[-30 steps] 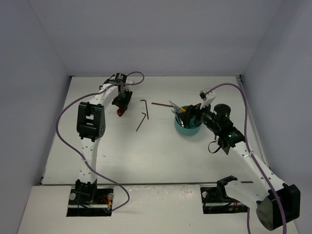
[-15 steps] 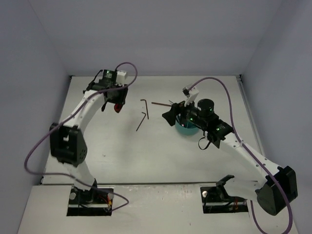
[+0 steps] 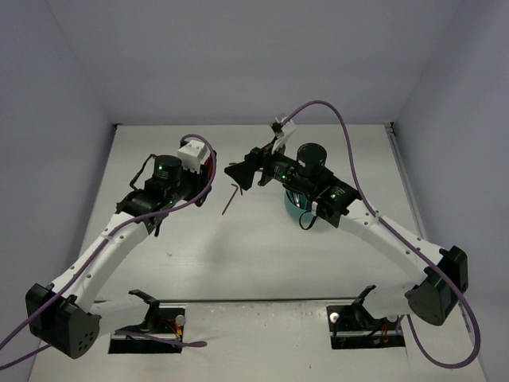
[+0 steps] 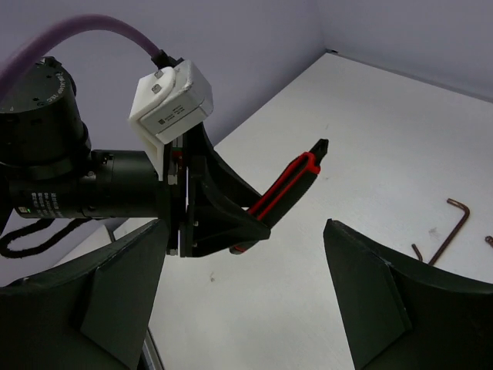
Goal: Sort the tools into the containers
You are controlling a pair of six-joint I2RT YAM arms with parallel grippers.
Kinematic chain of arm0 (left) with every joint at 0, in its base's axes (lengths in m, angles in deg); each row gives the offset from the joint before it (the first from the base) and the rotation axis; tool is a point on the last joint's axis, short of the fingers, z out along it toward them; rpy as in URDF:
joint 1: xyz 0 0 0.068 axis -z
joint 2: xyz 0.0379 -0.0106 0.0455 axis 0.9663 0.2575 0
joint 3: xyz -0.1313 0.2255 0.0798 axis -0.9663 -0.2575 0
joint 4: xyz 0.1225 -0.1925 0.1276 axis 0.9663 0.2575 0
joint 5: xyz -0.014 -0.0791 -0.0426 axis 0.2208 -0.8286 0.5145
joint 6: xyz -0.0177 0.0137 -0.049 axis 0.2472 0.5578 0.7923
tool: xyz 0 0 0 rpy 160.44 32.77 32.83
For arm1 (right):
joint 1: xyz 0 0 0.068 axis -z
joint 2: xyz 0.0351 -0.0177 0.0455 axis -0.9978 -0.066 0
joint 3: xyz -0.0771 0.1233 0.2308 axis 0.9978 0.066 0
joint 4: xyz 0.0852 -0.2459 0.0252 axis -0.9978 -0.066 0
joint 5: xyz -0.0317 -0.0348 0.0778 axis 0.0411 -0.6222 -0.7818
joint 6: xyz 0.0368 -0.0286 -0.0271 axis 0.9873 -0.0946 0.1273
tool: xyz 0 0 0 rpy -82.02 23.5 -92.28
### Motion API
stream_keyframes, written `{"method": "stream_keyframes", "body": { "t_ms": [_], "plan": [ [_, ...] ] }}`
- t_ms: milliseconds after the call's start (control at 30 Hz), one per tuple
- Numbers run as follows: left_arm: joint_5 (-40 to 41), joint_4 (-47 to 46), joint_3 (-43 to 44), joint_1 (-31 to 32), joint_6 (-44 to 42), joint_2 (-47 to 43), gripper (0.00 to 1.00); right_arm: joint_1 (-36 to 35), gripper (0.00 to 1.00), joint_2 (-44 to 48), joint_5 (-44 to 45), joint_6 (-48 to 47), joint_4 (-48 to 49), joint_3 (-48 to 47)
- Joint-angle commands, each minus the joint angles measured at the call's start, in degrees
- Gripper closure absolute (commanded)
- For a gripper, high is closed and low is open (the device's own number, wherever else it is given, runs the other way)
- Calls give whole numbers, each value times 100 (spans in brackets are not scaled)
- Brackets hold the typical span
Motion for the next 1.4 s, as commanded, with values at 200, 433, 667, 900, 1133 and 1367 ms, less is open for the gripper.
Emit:
{"method": "stream_keyframes", "body": {
  "t_ms": [200,433,667,900,1133,1367],
  "plan": [
    [-313,-1094,-247,145,225,-887,100,-127,21,-416,191,199,644,-393],
    [-318,-1096,-368,365,135,-1085,100,-214,21,-789,169,237,681,-559],
    [-264,-1136,-400,506,43,-1084,100,-264,22,-1034,86,280,785,-698],
    [-255,-1426,-578,676,75,-1076,100,-305,30,-1226,57,327,913,-687],
    [-201,-1584,-713,764,61,-1101,100,-327,54,-1338,-5,329,1083,-622],
    [-3,-1685,-755,770,51,-1167,100,-366,73,-1296,-85,369,1096,-554]
  ]
}}
